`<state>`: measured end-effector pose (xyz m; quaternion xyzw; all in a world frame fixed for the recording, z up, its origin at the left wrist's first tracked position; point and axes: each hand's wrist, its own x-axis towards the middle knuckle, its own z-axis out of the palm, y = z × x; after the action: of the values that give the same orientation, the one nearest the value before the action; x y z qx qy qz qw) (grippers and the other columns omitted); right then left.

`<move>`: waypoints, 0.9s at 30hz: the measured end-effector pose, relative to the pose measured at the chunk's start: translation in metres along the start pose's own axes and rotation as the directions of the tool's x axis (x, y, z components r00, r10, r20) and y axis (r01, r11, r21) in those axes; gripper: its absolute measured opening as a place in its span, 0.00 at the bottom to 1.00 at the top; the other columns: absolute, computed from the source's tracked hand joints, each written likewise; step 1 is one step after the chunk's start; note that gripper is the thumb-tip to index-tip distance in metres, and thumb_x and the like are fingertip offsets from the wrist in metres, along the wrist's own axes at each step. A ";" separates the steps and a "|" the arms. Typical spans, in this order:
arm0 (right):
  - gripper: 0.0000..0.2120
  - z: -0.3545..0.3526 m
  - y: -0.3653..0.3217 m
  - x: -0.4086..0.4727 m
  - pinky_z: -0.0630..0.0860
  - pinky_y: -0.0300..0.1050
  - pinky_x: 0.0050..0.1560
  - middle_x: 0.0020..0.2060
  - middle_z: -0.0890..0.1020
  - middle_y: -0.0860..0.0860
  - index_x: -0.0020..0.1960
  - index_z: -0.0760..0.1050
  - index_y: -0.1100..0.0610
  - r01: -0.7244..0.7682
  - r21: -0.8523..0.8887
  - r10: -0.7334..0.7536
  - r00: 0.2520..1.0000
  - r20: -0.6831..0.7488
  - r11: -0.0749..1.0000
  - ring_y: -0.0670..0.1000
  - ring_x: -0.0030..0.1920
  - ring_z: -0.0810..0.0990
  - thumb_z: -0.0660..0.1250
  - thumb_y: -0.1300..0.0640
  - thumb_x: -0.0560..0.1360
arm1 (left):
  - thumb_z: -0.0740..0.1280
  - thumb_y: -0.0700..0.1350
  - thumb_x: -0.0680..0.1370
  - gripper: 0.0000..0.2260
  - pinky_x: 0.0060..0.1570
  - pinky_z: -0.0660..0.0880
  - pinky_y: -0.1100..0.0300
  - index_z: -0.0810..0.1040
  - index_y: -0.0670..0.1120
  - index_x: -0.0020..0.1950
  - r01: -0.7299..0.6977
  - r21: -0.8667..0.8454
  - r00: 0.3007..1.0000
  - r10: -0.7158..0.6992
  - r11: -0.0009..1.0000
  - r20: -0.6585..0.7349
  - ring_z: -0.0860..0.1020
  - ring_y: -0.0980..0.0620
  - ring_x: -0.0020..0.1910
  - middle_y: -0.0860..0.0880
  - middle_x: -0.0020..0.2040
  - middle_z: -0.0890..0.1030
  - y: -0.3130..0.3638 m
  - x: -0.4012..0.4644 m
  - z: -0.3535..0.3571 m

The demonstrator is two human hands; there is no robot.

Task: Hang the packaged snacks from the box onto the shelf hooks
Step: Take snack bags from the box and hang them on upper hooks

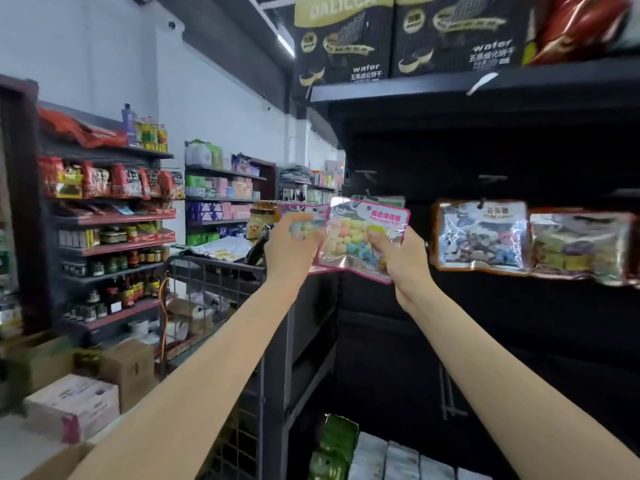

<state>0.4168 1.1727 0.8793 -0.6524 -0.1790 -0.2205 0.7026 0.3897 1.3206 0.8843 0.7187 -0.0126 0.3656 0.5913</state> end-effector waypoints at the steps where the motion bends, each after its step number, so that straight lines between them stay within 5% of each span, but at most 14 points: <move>1: 0.10 -0.002 -0.003 0.006 0.77 0.37 0.47 0.48 0.81 0.47 0.57 0.73 0.54 0.028 -0.027 -0.029 0.999 -0.029 0.999 0.44 0.48 0.81 0.66 0.60 0.77 | 0.69 0.45 0.75 0.12 0.49 0.70 0.60 0.76 0.51 0.58 -0.057 0.068 0.997 0.060 0.996 -0.041 0.73 0.52 0.49 0.52 0.55 0.75 0.002 0.004 -0.001; 4: 0.18 -0.006 -0.011 0.021 0.76 0.35 0.45 0.47 0.78 0.44 0.63 0.67 0.54 0.134 -0.152 -0.145 0.987 -0.064 0.979 0.43 0.48 0.79 0.67 0.62 0.76 | 0.66 0.42 0.77 0.11 0.49 0.67 0.60 0.75 0.50 0.58 -0.221 0.273 0.964 0.252 0.936 -0.084 0.73 0.52 0.52 0.49 0.57 0.77 0.006 0.016 -0.002; 8: 0.29 -0.005 -0.016 0.030 0.74 0.26 0.39 0.47 0.74 0.38 0.72 0.60 0.47 0.266 -0.249 -0.269 0.963 0.025 0.931 0.38 0.44 0.77 0.64 0.66 0.76 | 0.63 0.39 0.77 0.12 0.42 0.65 0.60 0.75 0.51 0.58 -0.290 0.432 0.939 0.341 0.854 -0.044 0.71 0.53 0.44 0.48 0.55 0.75 0.012 0.023 0.000; 12: 0.23 0.003 -0.015 0.036 0.75 0.36 0.56 0.59 0.74 0.43 0.71 0.67 0.50 0.292 -0.343 -0.307 0.952 0.011 0.893 0.41 0.53 0.76 0.64 0.63 0.78 | 0.63 0.40 0.78 0.12 0.41 0.69 0.56 0.74 0.52 0.59 -0.297 0.506 0.930 0.365 0.810 -0.038 0.72 0.52 0.42 0.49 0.54 0.74 0.011 0.027 0.002; 18: 0.21 0.009 -0.013 0.046 0.69 0.24 0.49 0.66 0.73 0.51 0.70 0.70 0.54 0.248 -0.410 -0.280 0.960 -0.018 0.878 0.40 0.54 0.71 0.64 0.60 0.78 | 0.63 0.41 0.78 0.11 0.48 0.76 0.48 0.74 0.52 0.58 -0.304 0.542 0.924 0.380 0.783 -0.031 0.73 0.51 0.43 0.49 0.53 0.75 0.009 0.036 0.002; 21: 0.21 0.010 -0.011 0.047 0.72 0.37 0.61 0.67 0.73 0.52 0.71 0.69 0.54 0.250 -0.443 -0.293 0.956 -0.029 0.861 0.49 0.63 0.74 0.65 0.60 0.78 | 0.63 0.41 0.78 0.11 0.44 0.74 0.54 0.74 0.52 0.58 -0.320 0.546 0.919 0.395 0.774 -0.022 0.72 0.52 0.41 0.50 0.52 0.75 0.007 0.040 0.003; 25: 0.22 0.006 -0.004 0.054 0.67 0.18 0.37 0.69 0.71 0.54 0.71 0.68 0.57 0.201 -0.501 -0.265 0.963 -0.058 0.842 0.58 0.57 0.77 0.64 0.62 0.78 | 0.64 0.43 0.78 0.10 0.39 0.68 0.60 0.74 0.53 0.58 -0.346 0.564 0.909 0.416 0.750 0.003 0.71 0.53 0.41 0.52 0.52 0.74 0.002 0.044 0.008; 27: 0.22 0.005 0.002 0.061 0.67 0.19 0.40 0.69 0.71 0.54 0.71 0.68 0.57 0.194 -0.519 -0.263 0.963 -0.061 0.832 0.56 0.56 0.78 0.64 0.62 0.78 | 0.64 0.43 0.78 0.10 0.39 0.68 0.59 0.74 0.53 0.58 -0.354 0.567 0.908 0.418 0.744 0.018 0.72 0.53 0.41 0.52 0.51 0.75 -0.001 0.046 0.010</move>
<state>0.4690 1.1734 0.9111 -0.7726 -0.1454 -0.3840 0.4842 0.4290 1.3314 0.9082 0.8198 -0.0215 0.5064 0.2665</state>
